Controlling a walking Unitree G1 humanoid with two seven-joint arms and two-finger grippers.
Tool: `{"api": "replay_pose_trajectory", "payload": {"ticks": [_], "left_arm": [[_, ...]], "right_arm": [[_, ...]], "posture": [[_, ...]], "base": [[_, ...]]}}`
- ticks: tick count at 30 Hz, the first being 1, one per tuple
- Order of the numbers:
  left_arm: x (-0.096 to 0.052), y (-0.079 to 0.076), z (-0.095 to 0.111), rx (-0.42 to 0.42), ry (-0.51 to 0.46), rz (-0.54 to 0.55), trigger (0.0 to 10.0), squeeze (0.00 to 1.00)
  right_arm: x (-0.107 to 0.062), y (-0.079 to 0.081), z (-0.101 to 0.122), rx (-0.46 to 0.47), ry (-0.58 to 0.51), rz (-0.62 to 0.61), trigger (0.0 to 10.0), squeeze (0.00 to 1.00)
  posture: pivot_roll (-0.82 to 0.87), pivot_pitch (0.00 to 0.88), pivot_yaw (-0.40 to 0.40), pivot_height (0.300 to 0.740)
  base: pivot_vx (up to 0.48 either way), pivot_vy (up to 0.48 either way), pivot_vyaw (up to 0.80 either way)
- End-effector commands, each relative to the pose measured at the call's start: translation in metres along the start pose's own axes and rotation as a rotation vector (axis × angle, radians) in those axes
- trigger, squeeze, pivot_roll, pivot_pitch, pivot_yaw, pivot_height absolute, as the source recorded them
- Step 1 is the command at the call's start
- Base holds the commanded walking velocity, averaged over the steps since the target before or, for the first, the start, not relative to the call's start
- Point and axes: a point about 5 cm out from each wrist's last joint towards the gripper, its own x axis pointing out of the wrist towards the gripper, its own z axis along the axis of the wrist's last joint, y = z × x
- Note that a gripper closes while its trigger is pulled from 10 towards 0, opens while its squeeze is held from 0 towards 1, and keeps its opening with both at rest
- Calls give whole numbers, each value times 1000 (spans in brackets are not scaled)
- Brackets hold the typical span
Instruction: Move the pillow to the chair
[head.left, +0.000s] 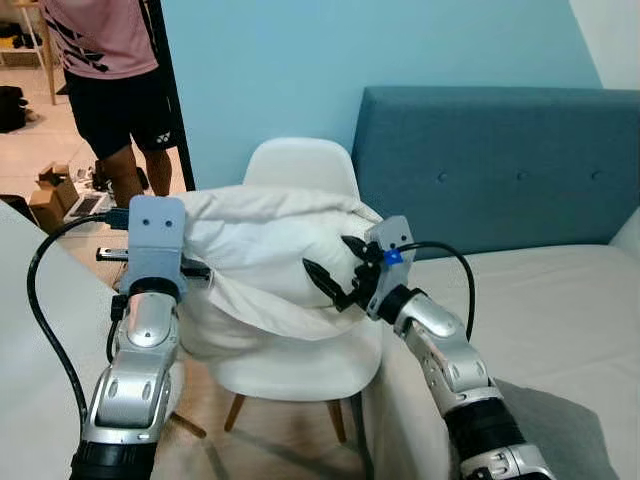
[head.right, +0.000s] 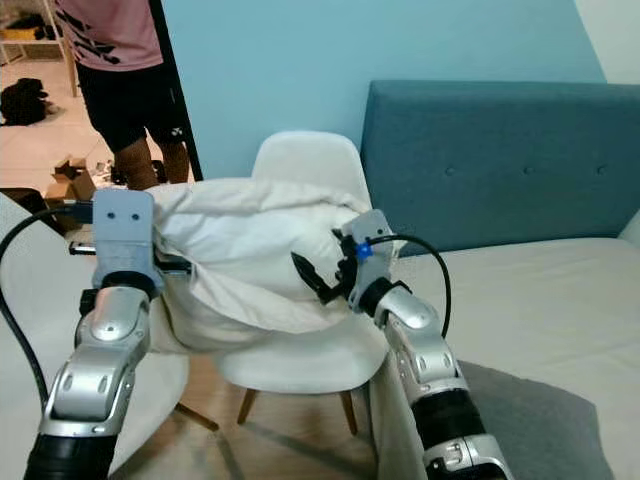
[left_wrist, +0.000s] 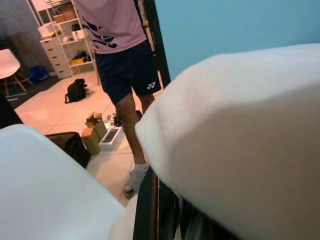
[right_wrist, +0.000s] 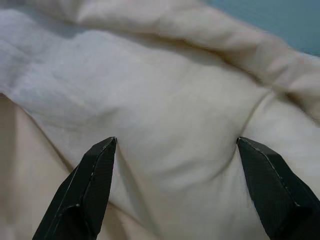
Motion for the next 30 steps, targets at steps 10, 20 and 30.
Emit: {"api": "replay_pose_trajectory", "payload": {"ticks": [10,20,30], "left_arm": [[2,-8,13,-25,-76,-12,10000,0],[2,-9,14,-47,-78,-12,10000,0],[2,-18,18,-26,-111,-70,10000,0]], "right_arm": [[-4,-1,-5,12,21,7,10000,0],[-7,3,-5,-45,25,59,10000,0],[-5,2,-9,-22,38,40,10000,0]], "posture": [[77,0,-53,740],[79,0,-54,740],[86,0,-55,740]], "base": [[0,0,0],[0,0,387],[0,0,776]]}}
